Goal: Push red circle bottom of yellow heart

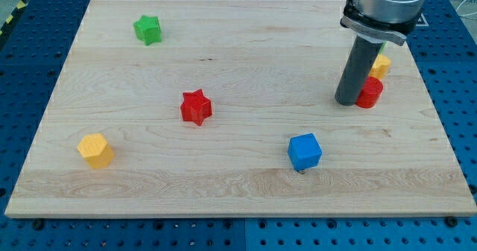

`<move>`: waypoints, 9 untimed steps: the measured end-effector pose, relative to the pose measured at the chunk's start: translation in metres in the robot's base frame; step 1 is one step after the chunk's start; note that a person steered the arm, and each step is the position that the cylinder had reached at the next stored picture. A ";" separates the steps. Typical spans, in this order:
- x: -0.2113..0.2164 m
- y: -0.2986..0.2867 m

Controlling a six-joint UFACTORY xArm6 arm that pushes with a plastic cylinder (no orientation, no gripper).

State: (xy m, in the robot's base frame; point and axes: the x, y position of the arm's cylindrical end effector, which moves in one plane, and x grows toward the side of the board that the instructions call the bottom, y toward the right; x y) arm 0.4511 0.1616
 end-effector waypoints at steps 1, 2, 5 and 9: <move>0.000 0.005; 0.000 0.015; -0.017 0.005; -0.010 0.026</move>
